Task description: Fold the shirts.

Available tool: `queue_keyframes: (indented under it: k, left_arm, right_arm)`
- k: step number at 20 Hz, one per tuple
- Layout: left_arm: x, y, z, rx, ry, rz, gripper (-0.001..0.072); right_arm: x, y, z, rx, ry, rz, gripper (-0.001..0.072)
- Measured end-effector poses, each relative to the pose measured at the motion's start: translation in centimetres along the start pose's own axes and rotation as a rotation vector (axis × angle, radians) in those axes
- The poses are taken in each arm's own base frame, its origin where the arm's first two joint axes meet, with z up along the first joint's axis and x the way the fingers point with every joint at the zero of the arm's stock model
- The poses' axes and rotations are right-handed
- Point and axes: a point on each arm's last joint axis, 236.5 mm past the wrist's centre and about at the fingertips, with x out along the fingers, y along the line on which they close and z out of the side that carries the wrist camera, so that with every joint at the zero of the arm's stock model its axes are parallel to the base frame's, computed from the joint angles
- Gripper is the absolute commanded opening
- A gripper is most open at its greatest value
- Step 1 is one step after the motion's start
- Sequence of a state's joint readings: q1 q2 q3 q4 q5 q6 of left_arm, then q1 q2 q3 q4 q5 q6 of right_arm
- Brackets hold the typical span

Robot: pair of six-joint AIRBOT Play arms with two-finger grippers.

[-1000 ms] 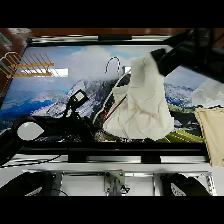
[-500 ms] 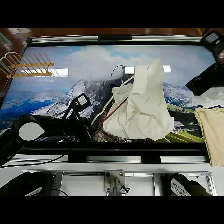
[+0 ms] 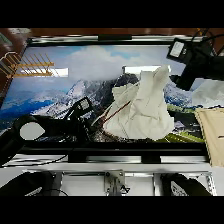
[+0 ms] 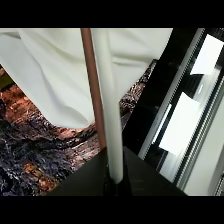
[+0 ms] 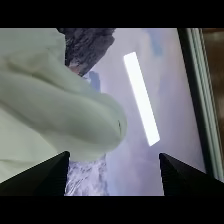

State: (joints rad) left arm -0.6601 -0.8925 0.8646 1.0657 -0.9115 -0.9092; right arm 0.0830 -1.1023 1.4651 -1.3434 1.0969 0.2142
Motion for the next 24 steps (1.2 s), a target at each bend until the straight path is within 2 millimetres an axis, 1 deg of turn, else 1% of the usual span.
queue_keyframes:
  k: [2, 3, 8, 11, 12, 13, 14, 15, 16, 17, 18, 19, 20, 21, 22, 23, 24]
  left_arm:
    - [0.0, -0.1, -0.1, 0.017, 0.003, -0.002, 0.0045]
    - [0.0, -0.1, -0.1, 0.025, 0.004, -0.003, 0.0045]
    - [0.0, -0.1, -0.2, 0.066, 0.007, -0.005, 0.0044]
    - [0.0, -0.1, -0.2, 0.095, 0.006, -0.005, 0.0043]
    - [0.0, -0.1, -0.2, 0.101, 0.006, -0.003, 0.0043]
    - [0.0, 0.0, -0.2, 0.107, 0.006, 0.001, 0.0043]
    - [-0.1, 0.1, -0.2, 0.114, 0.008, 0.006, 0.0043]
    - [-0.1, 0.4, -0.1, 0.118, 0.003, 0.018, 0.0044]
    - [-0.1, 1.1, 0.1, 0.133, -0.002, 0.044, 0.0046]
    - [-0.1, 1.4, 0.2, 0.143, -0.004, 0.059, 0.0049]
    - [-0.2, 1.9, 0.4, 0.157, -0.01, 0.081, 0.005]
    - [-0.2, 2.8, 0.8, 0.176, -0.022, 0.12, 0.0055]
    - [-0.3, 3.4, 0.9, 0.194, -0.027, 0.148, 0.0093]
    - [-0.4, 4.2, 1.3, 0.215, -0.037, 0.183, 0.0196]
    - [-0.6, 5.2, 2.0, 0.236, -0.061, 0.227, 0.034]
    - [-0.8, 5.9, 2.1, 0.266, -0.057, 0.26, 0.0467]
    - [-1.0, 6.8, 2.0, 0.292, -0.047, 0.296, 0.0548]
  right_arm:
    - [0.2, 0.7, 1.4, -0.055, -0.014, 0.015, 0.0669]
    - [0.3, 1.2, 1.7, -0.071, -0.014, 0.03, 0.0669]
    - [0.4, 3.9, 1.6, -0.114, 0.008, 0.135, 0.0669]
    - [1.2, 4.9, 1.1, -0.128, 0.025, 0.186, 0.0666]
    - [1.7, 5.4, 0.9, -0.132, 0.03, 0.209, 0.061]
    - [2.1, 5.9, 0.7, -0.131, 0.037, 0.235, 0.0468]
    - [2.5, 6.3, 0.3, -0.134, 0.048, 0.259, 0.0293]
    - [2.8, 6.8, -0.4, -0.164, 0.069, 0.284, 0.0142]
    - [3.0, 7.4, -0.7, -0.153, 0.082, 0.311, 0.0109]
    - [3.3, 7.3, -0.8, -0.152, 0.085, 0.309, 0.0109]
    - [3.3, 7.6, -1.1, -0.146, 0.094, 0.325, 0.0109]
    - [3.3, 7.6, -1.2, -0.142, 0.097, 0.324, 0.0109]
    - [3.3, 7.6, -1.3, -0.14, 0.1, 0.327, 0.0108]
    - [3.1, 7.6, -1.3, -0.139, 0.101, 0.327, 0.0108]
    - [2.9, 7.8, -1.0, -0.131, 0.091, 0.334, 0.0108]
    - [2.7, 8.1, -0.6, -0.132, 0.079, 0.341, 0.0107]
    - [2.3, 8.0, -0.4, -0.126, 0.072, 0.335, 0.0108]
